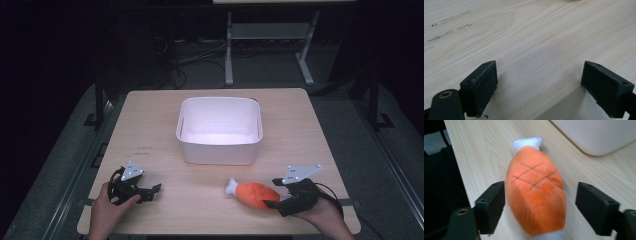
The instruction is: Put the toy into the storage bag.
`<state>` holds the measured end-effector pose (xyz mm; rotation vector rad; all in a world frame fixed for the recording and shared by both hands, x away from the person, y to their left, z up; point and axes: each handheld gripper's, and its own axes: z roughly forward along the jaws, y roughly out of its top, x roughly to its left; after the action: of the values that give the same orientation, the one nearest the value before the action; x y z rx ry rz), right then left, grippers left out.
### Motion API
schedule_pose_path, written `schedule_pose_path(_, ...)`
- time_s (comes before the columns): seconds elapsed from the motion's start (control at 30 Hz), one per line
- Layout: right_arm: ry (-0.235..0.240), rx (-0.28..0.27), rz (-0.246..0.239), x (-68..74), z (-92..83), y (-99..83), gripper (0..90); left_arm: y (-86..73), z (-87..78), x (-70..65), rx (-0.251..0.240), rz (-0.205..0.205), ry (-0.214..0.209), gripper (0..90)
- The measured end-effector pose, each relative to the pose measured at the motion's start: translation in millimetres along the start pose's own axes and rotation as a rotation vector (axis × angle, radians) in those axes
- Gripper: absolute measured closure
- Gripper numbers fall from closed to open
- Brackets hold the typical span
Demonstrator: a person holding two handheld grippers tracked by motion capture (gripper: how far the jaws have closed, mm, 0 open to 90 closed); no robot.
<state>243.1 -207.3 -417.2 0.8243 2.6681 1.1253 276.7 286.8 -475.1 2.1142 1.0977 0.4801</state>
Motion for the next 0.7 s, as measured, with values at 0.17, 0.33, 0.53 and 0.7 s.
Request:
schedule_pose_path(0.17,0.027,0.049,-0.029,-0.1,18.1,8.9,10.5,0.0,0.0,0.0,0.0,0.0,0.0,12.8)
schedule_pose_path(0.33,0.056,0.095,-0.065,1.2,36.0,17.0,8.5,0.0,0.0,0.0,0.0,0.0,0.0,12.8)
schedule_pose_path(0.53,0.048,0.15,-0.113,3.5,54.7,19.9,8.4,0.0,-0.1,0.0,0.001,0.0,0.0,12.8)
schedule_pose_path(0.7,0.028,0.172,-0.132,5.5,61.0,19.8,8.4,0.0,0.0,0.0,0.0,0.0,0.0,12.8)
